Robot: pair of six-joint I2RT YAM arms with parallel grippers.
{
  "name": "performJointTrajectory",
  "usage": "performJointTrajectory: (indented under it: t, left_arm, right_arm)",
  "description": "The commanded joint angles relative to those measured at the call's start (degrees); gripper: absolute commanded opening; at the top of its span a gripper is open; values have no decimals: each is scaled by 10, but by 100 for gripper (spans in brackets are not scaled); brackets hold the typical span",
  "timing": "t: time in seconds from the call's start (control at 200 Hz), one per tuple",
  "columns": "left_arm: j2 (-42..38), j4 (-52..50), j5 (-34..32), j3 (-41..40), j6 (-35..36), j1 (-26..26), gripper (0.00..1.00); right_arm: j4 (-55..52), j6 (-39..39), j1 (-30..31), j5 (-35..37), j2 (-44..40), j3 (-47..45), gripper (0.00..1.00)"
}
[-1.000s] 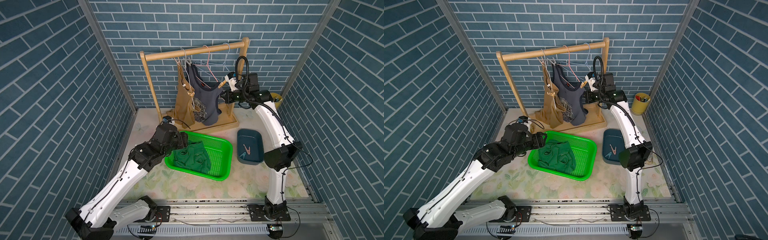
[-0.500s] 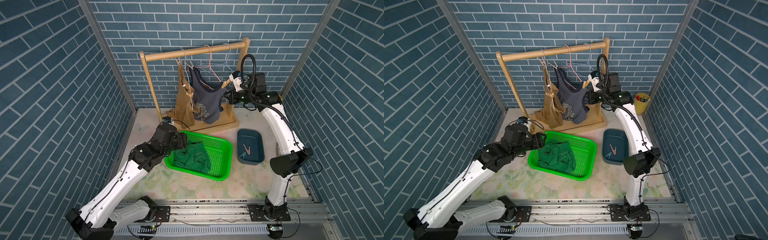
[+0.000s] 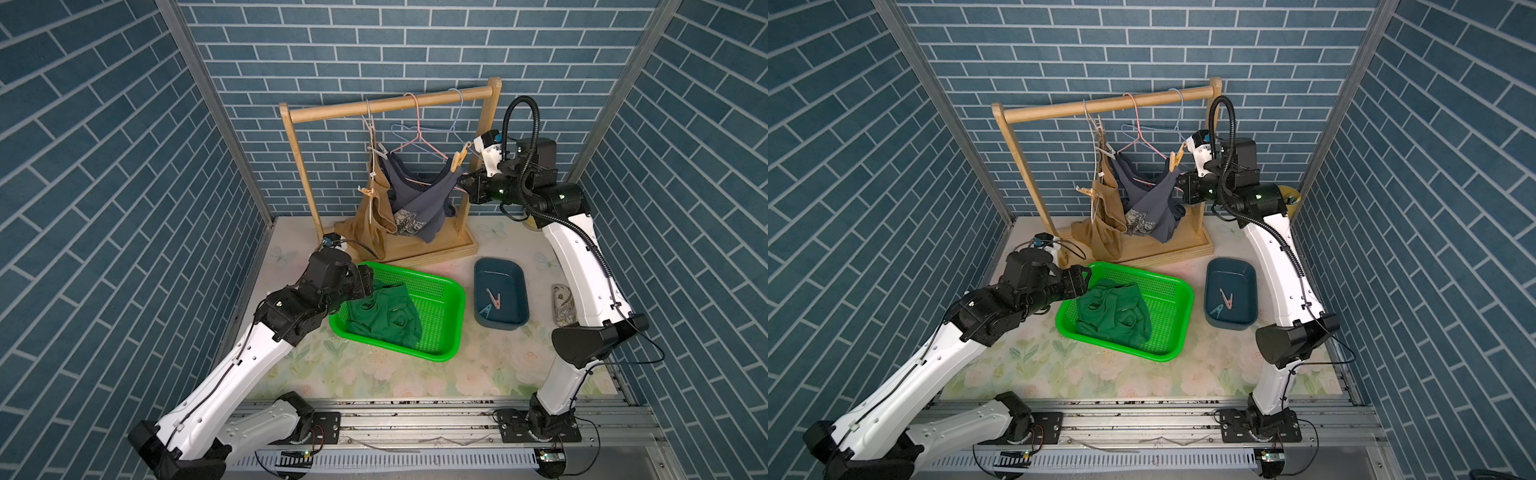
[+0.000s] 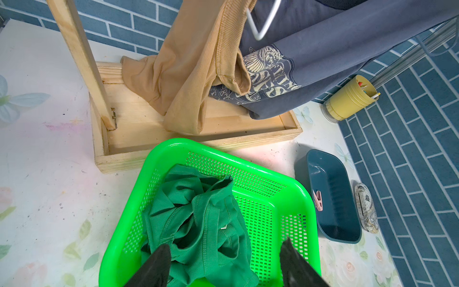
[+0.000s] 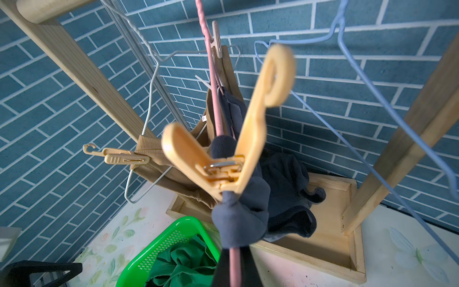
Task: Remove the clothespins securing tank tops to the hanger
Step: Pick up the hanger from the clothesline.
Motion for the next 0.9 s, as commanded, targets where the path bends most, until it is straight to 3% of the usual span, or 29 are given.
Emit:
performJointTrajectory:
  t: [0.0,0.24,0.54,0.895]
  left_arm:
    - [-6,-3,-4,-1,5,5,72]
    - [-8,-5,-4,-4,6,5,72]
    - [-13,-20,-21,-1,14,5,71]
    - [-24,-26,-38,-11,18,7,72]
  right_arm:
    - [57,21,7,-10,-33,-8,0]
    - [112,35,35,34,-17,-6,0]
    - [163,-8,127,214,-7,-38,0]
    - [282,-8,161,323,-87,-169,0]
